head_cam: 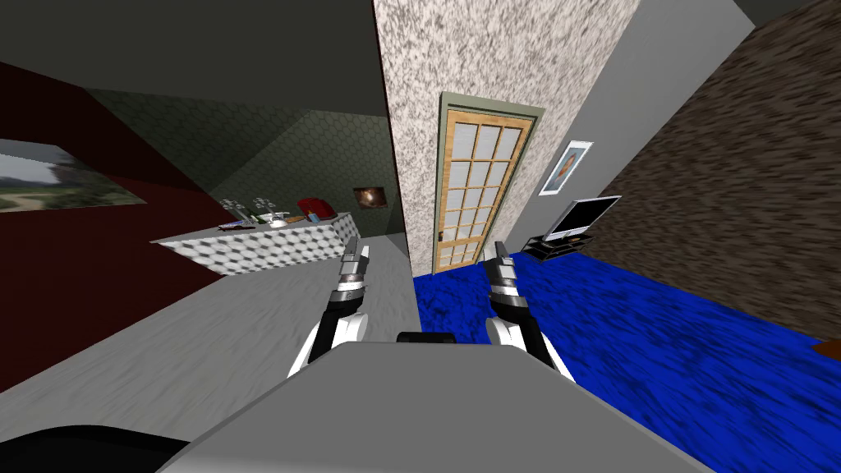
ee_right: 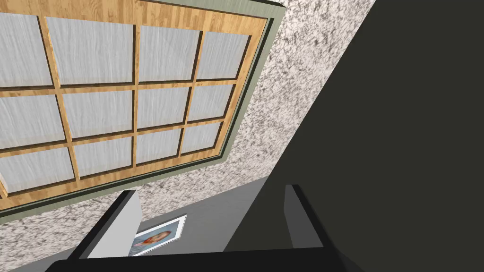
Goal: Pull the door open
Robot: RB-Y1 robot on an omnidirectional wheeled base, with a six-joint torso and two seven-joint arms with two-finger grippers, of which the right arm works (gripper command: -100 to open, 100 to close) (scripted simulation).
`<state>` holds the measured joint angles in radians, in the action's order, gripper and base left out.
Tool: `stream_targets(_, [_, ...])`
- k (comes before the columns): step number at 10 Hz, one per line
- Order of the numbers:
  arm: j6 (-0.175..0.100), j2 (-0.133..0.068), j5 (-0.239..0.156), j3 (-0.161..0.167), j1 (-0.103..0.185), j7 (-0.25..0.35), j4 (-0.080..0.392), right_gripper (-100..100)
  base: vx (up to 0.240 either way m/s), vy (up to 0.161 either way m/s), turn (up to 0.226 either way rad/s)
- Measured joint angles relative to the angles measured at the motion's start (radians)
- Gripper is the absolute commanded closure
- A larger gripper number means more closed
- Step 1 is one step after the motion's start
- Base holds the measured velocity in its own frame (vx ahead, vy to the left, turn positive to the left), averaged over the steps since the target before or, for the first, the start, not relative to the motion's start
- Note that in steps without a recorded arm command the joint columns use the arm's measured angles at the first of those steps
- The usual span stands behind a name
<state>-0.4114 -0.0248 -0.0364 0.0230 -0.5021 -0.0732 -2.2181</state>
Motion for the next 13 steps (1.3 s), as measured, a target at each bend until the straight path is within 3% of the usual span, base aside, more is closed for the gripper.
stream_targets(8, [-0.043,-0.022,0.045,-0.024,0.056,-0.126,0.152,-100,0.093,-0.003,0.021])
stream_targets(13, [-0.08,-0.03,0.083,-0.041,0.1,-0.232,0.276,-100,0.094,-0.023,0.031])
